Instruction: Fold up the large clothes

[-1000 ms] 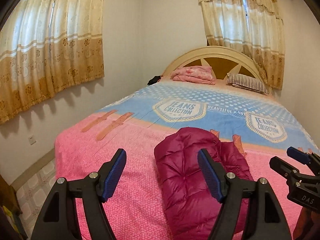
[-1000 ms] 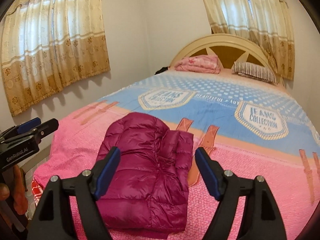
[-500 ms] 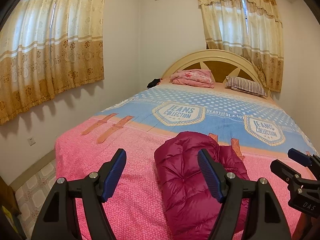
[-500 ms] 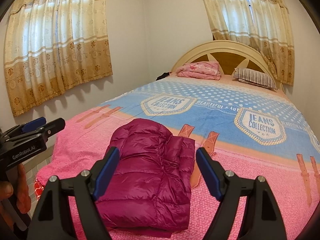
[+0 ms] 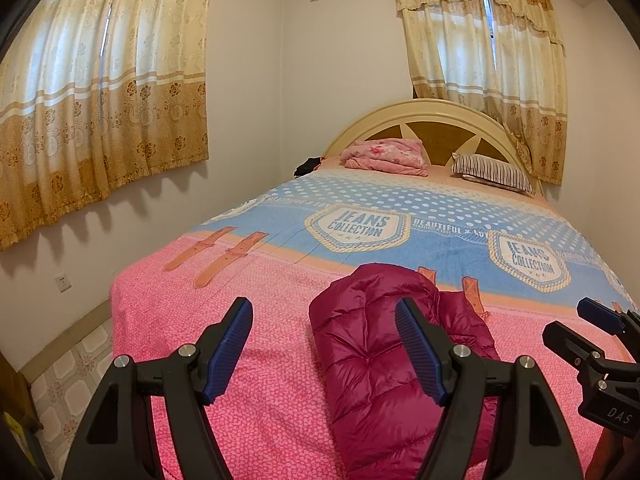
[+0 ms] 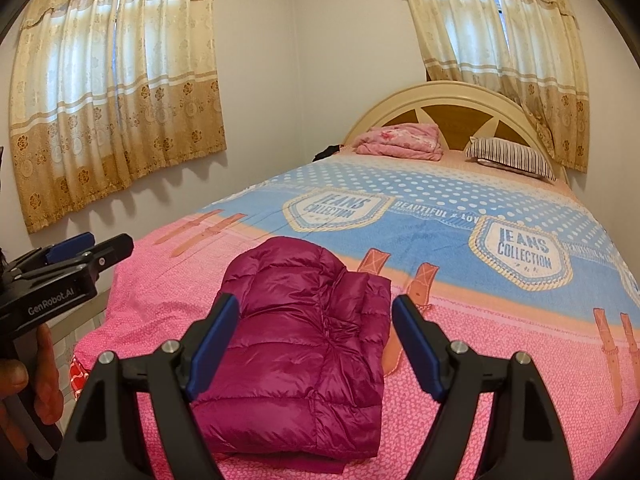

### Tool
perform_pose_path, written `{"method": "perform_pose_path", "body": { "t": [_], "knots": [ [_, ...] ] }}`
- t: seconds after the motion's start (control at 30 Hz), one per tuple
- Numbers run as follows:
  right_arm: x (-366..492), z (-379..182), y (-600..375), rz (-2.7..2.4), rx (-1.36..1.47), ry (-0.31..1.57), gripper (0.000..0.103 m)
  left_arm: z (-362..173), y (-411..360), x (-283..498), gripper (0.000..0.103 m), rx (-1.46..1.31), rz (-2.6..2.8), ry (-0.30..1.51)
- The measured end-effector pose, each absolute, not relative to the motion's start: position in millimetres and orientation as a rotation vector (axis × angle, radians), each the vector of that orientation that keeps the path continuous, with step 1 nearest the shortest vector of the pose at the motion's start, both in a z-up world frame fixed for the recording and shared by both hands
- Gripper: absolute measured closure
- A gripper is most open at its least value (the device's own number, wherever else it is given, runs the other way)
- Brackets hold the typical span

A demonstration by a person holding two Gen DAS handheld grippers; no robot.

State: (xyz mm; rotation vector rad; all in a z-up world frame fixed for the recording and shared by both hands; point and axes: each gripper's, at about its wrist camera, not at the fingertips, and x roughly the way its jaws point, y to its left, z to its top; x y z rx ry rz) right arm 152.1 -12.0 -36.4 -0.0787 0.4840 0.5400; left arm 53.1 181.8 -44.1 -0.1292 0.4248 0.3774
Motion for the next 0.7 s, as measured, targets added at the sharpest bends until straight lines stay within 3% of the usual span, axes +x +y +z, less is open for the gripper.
{"method": "perform_pose_path", "body": {
  "t": [0.7],
  "knots": [
    [151.5, -37.3, -12.6, 0.538, -0.069, 0.485, 0.022, -45.2, 183.5, 56.0, 0.028, -0.126, 0.381, 0.442]
  ]
}}
